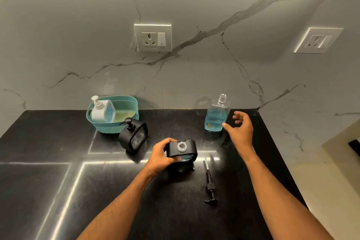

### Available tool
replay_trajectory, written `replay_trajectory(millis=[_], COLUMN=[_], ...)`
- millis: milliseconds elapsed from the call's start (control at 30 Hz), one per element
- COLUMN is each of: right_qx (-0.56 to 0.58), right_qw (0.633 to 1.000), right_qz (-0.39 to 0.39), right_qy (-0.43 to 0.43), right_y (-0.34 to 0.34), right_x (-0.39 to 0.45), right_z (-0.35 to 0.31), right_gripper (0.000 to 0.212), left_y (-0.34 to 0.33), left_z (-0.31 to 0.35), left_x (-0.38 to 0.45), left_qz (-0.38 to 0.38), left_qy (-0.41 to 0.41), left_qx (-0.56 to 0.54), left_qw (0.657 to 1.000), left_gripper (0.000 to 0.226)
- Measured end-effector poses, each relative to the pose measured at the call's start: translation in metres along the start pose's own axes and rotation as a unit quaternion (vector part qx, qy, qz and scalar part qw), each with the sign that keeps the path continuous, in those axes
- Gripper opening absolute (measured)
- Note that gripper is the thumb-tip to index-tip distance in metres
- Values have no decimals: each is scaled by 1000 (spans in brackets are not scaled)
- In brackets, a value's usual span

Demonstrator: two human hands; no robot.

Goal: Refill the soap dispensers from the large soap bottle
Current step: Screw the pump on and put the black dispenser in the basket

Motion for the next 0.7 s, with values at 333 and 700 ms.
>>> replay_trajectory(millis=[333, 700], right_qx=[-204, -375], right_qw=[965, 899], right_qz=[-147, -202], right_qy=[-72, -104], right_y=[-2, -7], right_x=[-116, -178], right_z=[15, 14], right_gripper=[27, 41], left_y=[-10, -17], left_z=[4, 4], left_x=[-30, -51], left_qz=[-3, -34], left_qy=[-6, -9], left_qx=[-6, -8], left_qw=[1000, 999], left_gripper=[53, 52])
Point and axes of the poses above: each hand's wrist, its own x-axis towards the middle knuckle, its own y-axis out of the back of the hand, z = x × y, the point moved 2 cm from there along x, towards the middle knuckle, and after that the axes turned 10 degrees about x, right-handed, at the moved point
